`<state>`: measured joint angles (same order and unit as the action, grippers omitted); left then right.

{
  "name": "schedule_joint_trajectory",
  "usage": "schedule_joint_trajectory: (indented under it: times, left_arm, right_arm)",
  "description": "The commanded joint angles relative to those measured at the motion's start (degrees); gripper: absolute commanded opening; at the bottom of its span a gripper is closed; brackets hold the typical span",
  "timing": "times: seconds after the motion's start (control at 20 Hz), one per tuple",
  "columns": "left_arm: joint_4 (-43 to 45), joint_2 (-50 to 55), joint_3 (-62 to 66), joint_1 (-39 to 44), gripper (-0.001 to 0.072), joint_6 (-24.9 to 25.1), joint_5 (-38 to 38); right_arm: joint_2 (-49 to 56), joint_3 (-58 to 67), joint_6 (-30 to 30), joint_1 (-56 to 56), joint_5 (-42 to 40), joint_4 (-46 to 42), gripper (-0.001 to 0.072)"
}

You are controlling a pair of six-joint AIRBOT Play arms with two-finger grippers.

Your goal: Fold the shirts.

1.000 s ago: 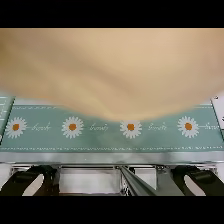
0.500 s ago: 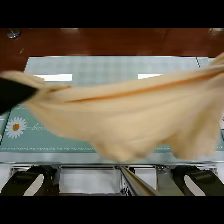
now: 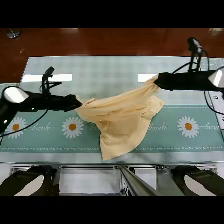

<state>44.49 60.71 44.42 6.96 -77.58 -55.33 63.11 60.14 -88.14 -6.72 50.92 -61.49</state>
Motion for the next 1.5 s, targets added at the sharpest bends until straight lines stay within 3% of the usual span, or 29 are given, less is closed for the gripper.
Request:
schedule_joint_trajectory:
  times: [0.0,0.05,0.1,0.2,0.3,0.4,0.5,0.6,0.7,0.8,0.9,1.05,1.1,1.15,1.25,1.45]
  left_arm:
    - [-7.10,11.54,3.89,0.17,0.0032,2.56,3.58]
    - [-7.02,14.16,6.12,0.20,0.0261,4.09,-1.66]
    - [-4.76,16.39,8.41,-0.26,0.0714,7.06,-8.13]
    - [5.31,19.82,13.60,-3.72,0.0702,4.13,-20.13]
    - [10.95,19.17,14.32,-9.16,0.0701,1.70,-24.11]
    - [10.71,17.77,12.74,-15.26,0.0700,0.46,-24.24]
    - [6.19,17.53,8.57,-18.62,0.0700,1.77,-26.08]
    - [0.44,17.53,1.62,-18.08,0.0699,6.64,-22.93]
    - [-4.50,17.57,-4.15,-16.06,0.0698,7.37,-12.33]
    - [-12.44,17.59,-6.93,-13.40,0.0698,11.23,-4.74]
    - [-18.05,18.08,-7.19,-9.75,0.0698,20.59,-2.01]
    - [-19.32,20.37,-6.86,-4.22,0.0695,21.46,-0.57]
    - [-19.30,20.65,-6.38,-3.58,0.0489,21.73,-1.16]
    - [-19.82,20.44,-5.84,-3.61,0.0032,24.85,-3.43]
    - [-20.79,19.52,-3.13,-4.33,0.0020,27.91,-7.91]
    - [-20.85,17.27,3.30,-5.53,0.0020,27.36,-10.97]
  right_arm:
    - [13.18,4.55,-1.31,0.92,-5.11,6.16,0.0122]
    - [15.89,7.41,0.02,1.95,-1.88,8.81,0.0506]
    - [18.10,10.82,5.77,3.43,4.13,11.10,0.0620]
    - [18.99,15.78,11.04,7.56,16.09,8.70,0.0620]
    - [16.13,15.89,10.75,13.68,23.50,-0.87,0.0619]
    - [11.56,11.47,9.94,21.07,26.84,-6.75,0.0619]
    - [4.50,0.59,9.92,28.94,24.48,-5.20,0.0619]
    - [-3.61,-13.66,11.04,34.16,20.26,0.48,0.0619]
    - [-10.45,-25.75,18.38,35.21,18.27,11.47,0.0619]
    - [-14.49,-33.40,21.09,33.59,18.71,20.17,0.0619]
    - [-16.35,-37.46,19.93,30.14,18.62,21.05,0.0619]
    - [-16.41,-39.43,17.66,23.61,18.36,18.82,0.0618]
    - [-16.44,-39.43,16.46,22.08,18.27,18.49,0.0619]
    - [-16.44,-39.43,15.58,21.14,18.25,18.51,0.0619]
    - [-16.41,-39.43,13.92,19.82,18.34,17.14,0.0619]
    - [-16.41,-39.45,8.15,15.52,18.27,10.32,0.0619]
